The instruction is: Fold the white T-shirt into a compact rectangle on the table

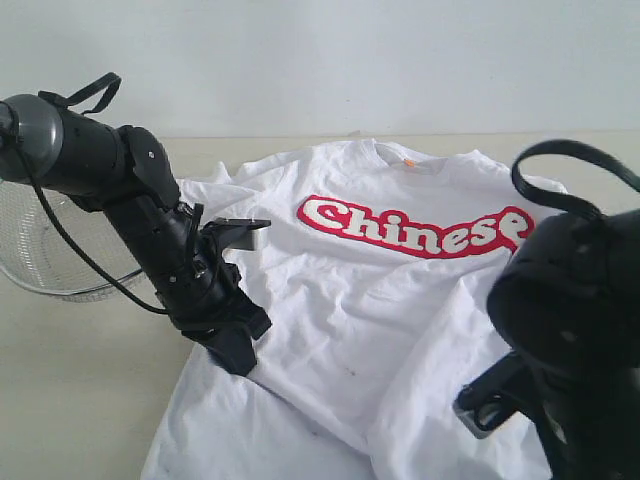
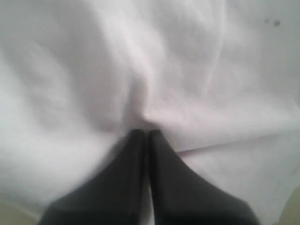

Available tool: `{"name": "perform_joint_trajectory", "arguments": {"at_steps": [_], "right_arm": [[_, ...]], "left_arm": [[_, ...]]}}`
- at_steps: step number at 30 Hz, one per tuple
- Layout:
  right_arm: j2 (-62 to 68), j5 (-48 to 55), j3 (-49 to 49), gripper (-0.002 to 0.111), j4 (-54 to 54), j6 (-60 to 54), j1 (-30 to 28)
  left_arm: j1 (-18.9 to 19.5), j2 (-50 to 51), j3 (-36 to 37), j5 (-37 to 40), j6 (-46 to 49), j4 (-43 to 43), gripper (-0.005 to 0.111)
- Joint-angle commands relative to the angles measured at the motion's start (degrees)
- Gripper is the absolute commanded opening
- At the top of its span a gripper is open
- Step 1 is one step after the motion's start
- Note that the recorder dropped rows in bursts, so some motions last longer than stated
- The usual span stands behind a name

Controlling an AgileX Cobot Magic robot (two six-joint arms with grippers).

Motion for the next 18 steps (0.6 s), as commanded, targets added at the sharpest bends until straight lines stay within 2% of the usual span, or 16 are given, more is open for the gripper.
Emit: {"name": "perform_joint_trajectory", "arguments": {"at_steps": [1, 7, 9, 10, 13, 16, 18], "right_arm": [[-5.1, 0.88, 2.94, 0.0, -5.74, 7.18, 0.0], [-11.38, 0.88, 3.71, 0.0, -6.43, 5.57, -2.33], [-12.17, 0.88, 3.71, 0.0, -7.49, 1.79, -7.75], [-12.17, 0.88, 3.71, 0.0, -7.75, -1.77, -11.56], [-12.17, 0.88, 3.71, 0.0, -10.13, -5.05, -17.56], [-12.17, 0.88, 3.71, 0.0, -10.96, -11.29, -27.02], [-12.17, 0.88, 3.71, 0.0, -11.67, -12.56, -30.54]], "left_arm": [[-0.11, -0.1, 0.43, -0.16, -0.44, 2.38, 0.005], [-0.11, -0.1, 0.43, 4.32, -0.44, 1.54, 0.005], [-0.11, -0.77, 0.43, 7.78, -0.76, 1.54, 0.005], [-0.11, -2.13, 0.43, 8.15, -0.7, 0.0, 0.005], [-0.11, -6.26, 0.43, 8.29, 0.06, -1.16, 0.005], [-0.11, -12.14, 0.72, 10.28, -1.85, -0.98, 0.005], [-0.33, -13.63, 3.05, 10.38, -3.08, -0.99, 0.005]]}}
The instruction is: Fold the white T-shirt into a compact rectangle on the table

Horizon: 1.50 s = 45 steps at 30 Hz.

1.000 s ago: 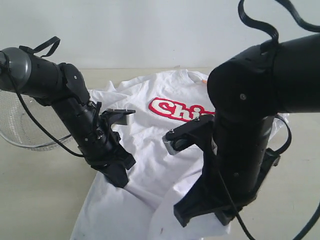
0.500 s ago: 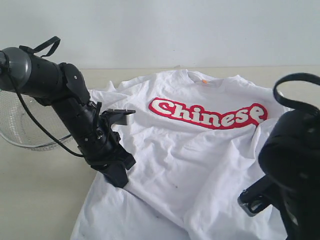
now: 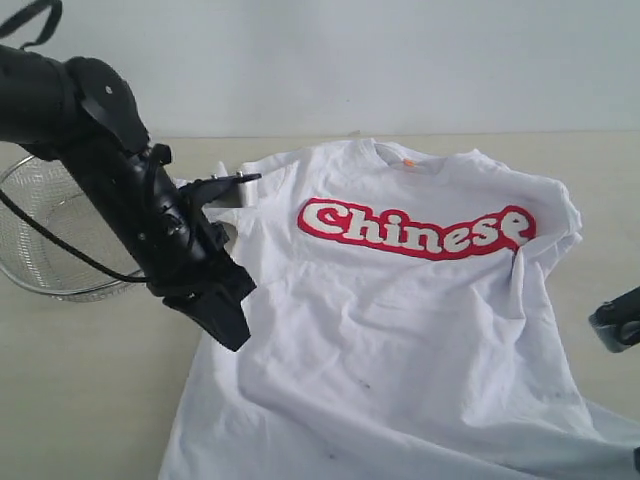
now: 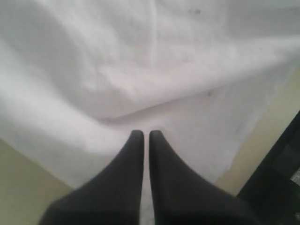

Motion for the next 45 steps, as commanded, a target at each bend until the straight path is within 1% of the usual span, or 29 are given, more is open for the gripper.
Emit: {"name": "perform_joint_trajectory", "arguments": {"at_steps": [1, 3, 4, 5, 6, 7, 8, 9, 10, 14, 15, 17, 20, 22, 24, 25, 28, 30, 32, 34, 35, 37, 38, 39, 41, 45], "right_arm": [[-0.43, 0.49, 0.3, 0.0, -1.08, -3.46, -7.24], [-0.43, 0.49, 0.3, 0.0, -0.82, -2.95, -7.41], [-0.43, 0.49, 0.3, 0.0, -0.58, -2.95, -7.41], [-0.43, 0.49, 0.3, 0.0, -0.61, -2.95, -7.41], [-0.43, 0.49, 0.3, 0.0, -0.61, -2.95, -7.41], [-0.43, 0.49, 0.3, 0.0, -1.25, -2.95, -7.41], [-0.43, 0.49, 0.3, 0.0, -1.54, -2.95, -7.41], [-0.43, 0.49, 0.18, 0.0, -1.77, -2.82, -7.41], [-0.43, 0.49, 0.09, 0.0, -1.77, -2.8, -7.41], [-0.43, 0.49, -1.53, 0.001, -2.41, -2.8, -7.41], [-0.43, 0.49, -2.03, 0.004, -2.41, -2.8, -7.41], [-0.43, 0.49, -2.64, 0.015, -2.41, -2.93, -7.41], [-0.43, 0.49, -2.64, 0.04, -2.41, -2.93, -7.41], [-0.43, 0.49, -2.64, 0.059, -2.84, -2.51, -7.41], [-0.43, 0.49, -2.64, 0.067, -3.71, -1.37, -7.41], [-0.43, 0.49, -2.64, 0.068, -4.9, -0.51, -7.41], [-0.43, 0.49, -2.64, 0.067, -8.9, 2.22, -7.41], [-0.43, 0.03, -3.7, 0.066, -8.66, 3.47, -7.41], [-0.43, -2.99, -5.37, 0.059, -6.6, 3.5, -7.41], [-0.43, -7.34, -6.97, 0.043, -3.75, 3.37, -7.41], [-0.43, -10.18, -7.61, 0.034, -2.57, 3.12, -7.41], [-0.31, -15.64, -8.44, 0.014, -1.09, 0.52, -7.41], [-0.18, -18.09, -8.92, 0.002, -0.96, -0.97, -7.41], [0.36, -20.12, -9.56, 0.0, -1.1, -1.47, -7.41], [1.86, -22.42, -11.38, 0.0, -1.9, -1.75, -7.41], [7.64, -22.95, -18.83, 0.0, -2.78, -1.84, -7.79]], "left_arm": [[-0.76, -3.08, 4.61, 0.82, -2.08, -0.49, 0.005], [-3.17, -3.08, 11.22, -2.61, -0.91, -2.02, 0.005], [-4.29, -3.08, 13.1, -3.79, 0.19, -2.88, 0.005], [-6.39, -3.08, 15.74, -6.15, 1.56, -4.63, 0.005], [-7.71, -3.08, 17.1, -7.31, 1.99, -5.7, 0.005], [-8.99, -3.08, 18.24, -8.35, -0.03, -5.14, 0.005], [-9.42, -3.08, 18.82, -9.09, -1.43, -3.96, 0.005], [-9.95, -3.08, 20.4, -12.0, -4.61, -1.03, 0.005], [-9.95, -3.08, 21.47, -13.28, -6.22, 0.31, 0.005], [-9.95, -3.08, 25.44, -13.32, -7.26, 0.97, 0.005], [-9.95, -3.08, 26.5, -14.21, -7.26, 0.97, 0.005], [-9.95, -3.08, 28.94, -16.7, -6.73, 0.97, 0.005], [-9.95, -3.39, 29.95, -16.92, -6.08, 0.69, 0.005], [-9.95, -5.09, 29.95, -16.8, -5.92, 0.56, 0.005], [-9.95, -7.71, 29.83, -16.8, -5.92, 0.43, 0.005], [-9.95, -9.35, 29.72, -16.43, -6.03, 0.43, 0.005], [-9.95, -13.48, 29.63, -16.3, -6.13, -1.66, 0.005], [-10.08, -14.72, 29.63, -17.31, -2.12, -5.82, 0.005], [-10.08, -14.18, 29.63, -17.32, 3.64, -12.22, 0.005], [-10.08, -12.85, 29.63, -16.13, 8.39, -16.53, 0.005], [-10.08, -11.95, 29.63, -15.64, 9.34, -17.93, 0.005], [-10.08, -10.41, 29.63, -15.4, 9.95, -18.32, 0.005], [-10.08, -9.7, 29.63, -15.4, 9.95, -17.86, 0.005], [-10.08, -9.08, 29.63, -15.4, 9.75, -17.42, 0.005], [-10.08, -7.9, 29.63, -15.4, 8.95, -16.82, 0.005], [-10.08, -6.39, 30.98, -18.45, 4.49, -12.55, 0.005]]}}
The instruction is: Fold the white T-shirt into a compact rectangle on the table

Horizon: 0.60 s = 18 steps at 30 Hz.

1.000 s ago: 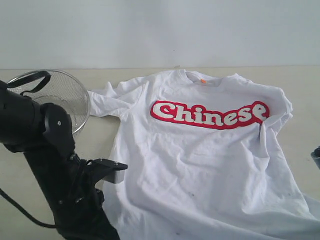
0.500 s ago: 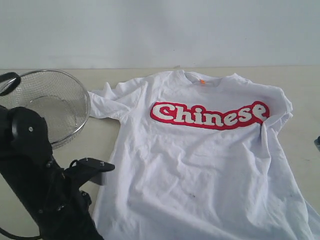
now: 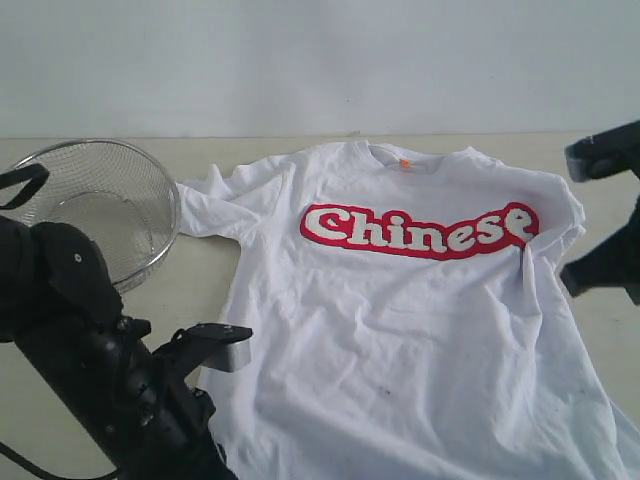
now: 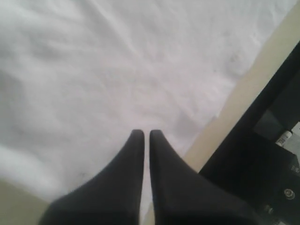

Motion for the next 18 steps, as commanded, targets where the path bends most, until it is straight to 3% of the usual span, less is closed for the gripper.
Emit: {"name": "perform_joint_trajectory", "arguments": {"at_steps": [1, 6, 12, 18], "right_arm": [[6.03, -1.29, -7.97, 0.0, -1.02, -0.99, -1.03], [14.4, 0.67, -17.92, 0.0, 0.11, -3.44, -6.78], [20.52, 1.79, -24.75, 0.0, 9.1, -12.14, -16.63], [24.15, 0.18, -26.53, 0.0, 32.1, -32.04, -23.42]], "left_arm": [[-0.55, 1.38, 2.02, -3.53, -4.91, 4.96, 0.005], [-0.55, 1.4, 6.26, -5.49, -12.41, 12.89, 0.005], [-0.55, 0.74, 7.64, -4.69, -13.97, 12.81, 0.005], [-0.55, -8.86, 6.21, -1.48, -13.97, 12.68, 0.005]]}}
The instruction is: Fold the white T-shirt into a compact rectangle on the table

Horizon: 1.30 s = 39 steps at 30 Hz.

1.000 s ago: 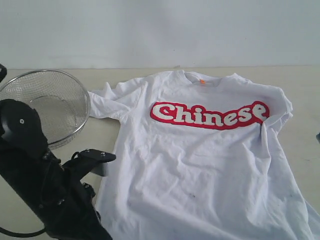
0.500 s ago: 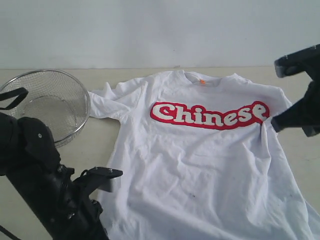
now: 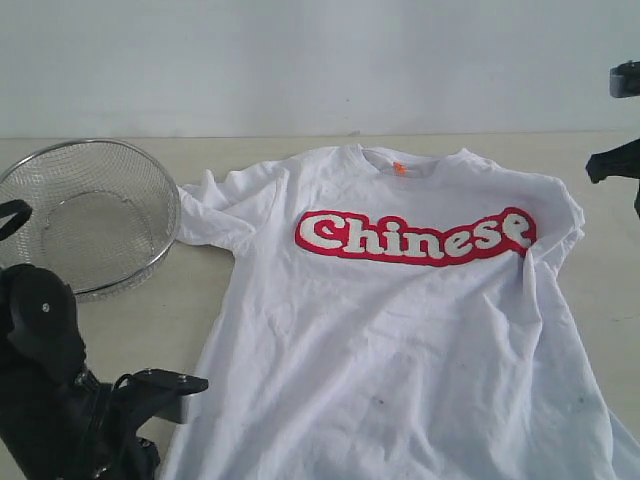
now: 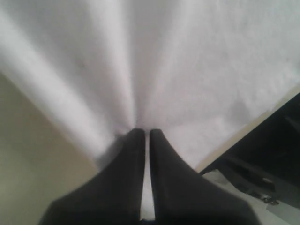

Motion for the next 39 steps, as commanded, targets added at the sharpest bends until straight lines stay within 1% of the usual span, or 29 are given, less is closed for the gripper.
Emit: {"name": "perform_joint_trajectory", "arguments": {"at_steps": [1, 3, 5, 8, 9, 11, 13, 16, 19, 22, 24, 27, 28, 31, 33, 35, 36, 37, 39], "right_arm": [[2.52, -1.57, -0.86, 0.0, 18.82, -15.79, -4.19], [4.17, -2.87, -0.86, 0.0, 24.95, -18.59, -5.43], [5.93, -5.0, -0.86, 0.0, 29.16, -21.36, -6.19], [8.27, -8.14, -0.86, 0.0, 32.38, -21.86, -7.1], [9.02, -8.69, -0.86, 0.0, 32.97, -22.42, -7.6], [10.02, -9.08, -0.86, 0.0, 33.85, -23.56, -8.27], [10.83, -8.44, -0.86, 0.0, 35.71, -25.42, -8.79], [11.22, -6.15, -0.86, 0.0, 42.45, -31.13, -10.0], [11.22, -1.52, -0.86, 0.0, 53.21, -38.96, -11.84], [11.43, 2.32, -0.86, 0.0, 63.32, -44.64, -15.16], [12.36, 6.35, -0.86, 0.0, 69.95, -49.16, -17.59], [14.63, 10.44, -0.86, 0.0, 74.71, -51.8, -20.21], [15.62, 10.56, -0.99, 0.0, 74.88, -51.96, -20.61], [19.13, 13.04, -1.46, 0.0, 74.93, -51.96, -21.3], [21.58, 15.35, -1.46, 0.001, 75.96, -51.96, -21.3], [23.2, 15.62, -1.46, 0.007, 76.78, -51.96, -21.3], [23.87, 15.38, -1.46, 0.013, 76.78, -51.96, -21.3], [24.16, 15.04, -1.46, 0.021, 76.78, -51.96, -21.3], [24.31, 14.58, -1.46, 0.042, 77.16, -51.41, -21.3]], "left_arm": [[-0.55, -9.13, -1.9, 1.36, -0.56, 2.6, 0.005], [-0.55, -13.85, -4.91, 1.46, -0.56, 2.6, 0.005], [-0.55, -17.56, -8.2, -1.28, -0.56, 3.44, 0.005], [-0.42, -19.12, -13.15, -11.68, -0.56, 7.03, 0.005], [-0.09, -18.17, -15.12, -14.53, -0.56, 8.11, 0.005], [0.6, -14.83, -18.18, -16.81, -0.46, 8.13, 0.005], [0.91, -9.25, -22.6, -17.01, 1.3, 8.23, 0.005], [1.15, 0.26, -30.01, -16.59, 4.62, 8.53, 0.005], [2.92, 9.26, -39.8, -11.77, 4.62, 8.93, 0.005], [6.44, 17.42, -49.35, -2.29, 4.71, 8.93, 0.005], [9.23, 22.15, -55.41, 3.3, 5.29, 6.27, 0.005], [12.76, 27.88, -61.72, 10.5, 8.22, -0.3, 0.005], [13.53, 29.29, -63.37, 11.56, 8.21, -1.09, 0.005], [15.5, 33.3, -66.44, 13.34, 5.85, -0.84, 0.005], [15.73, 34.71, -67.35, 14.62, 5.05, -0.84, 0.005], [15.46, 34.95, -67.34, 14.85, 5.05, -0.84, 0.005], [15.33, 34.95, -67.34, 14.85, 5.16, -0.71, 0.005], [15.33, 34.95, -67.34, 14.85, 5.73, -0.84, 0.005], [15.33, 34.95, -67.34, 14.4, 5.84, -1.22, 0.005]]}}
